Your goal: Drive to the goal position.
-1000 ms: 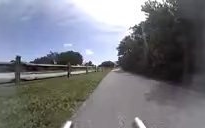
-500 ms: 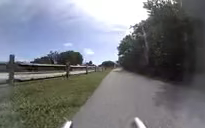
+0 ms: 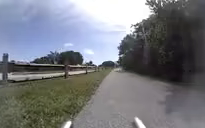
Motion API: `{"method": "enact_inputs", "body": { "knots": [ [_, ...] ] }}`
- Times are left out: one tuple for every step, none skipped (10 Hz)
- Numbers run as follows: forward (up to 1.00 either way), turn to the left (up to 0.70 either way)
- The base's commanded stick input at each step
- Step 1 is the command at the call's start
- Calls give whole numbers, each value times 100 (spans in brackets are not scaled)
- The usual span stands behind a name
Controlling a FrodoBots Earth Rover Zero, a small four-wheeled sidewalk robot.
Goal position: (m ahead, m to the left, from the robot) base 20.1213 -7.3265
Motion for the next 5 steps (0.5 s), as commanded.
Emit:
{"method": "enact_inputs", "body": {
  "knots": [
    [50, 0],
    [50, 0],
    [50, 0],
    [50, 0],
    [50, 0]
  ]
}}
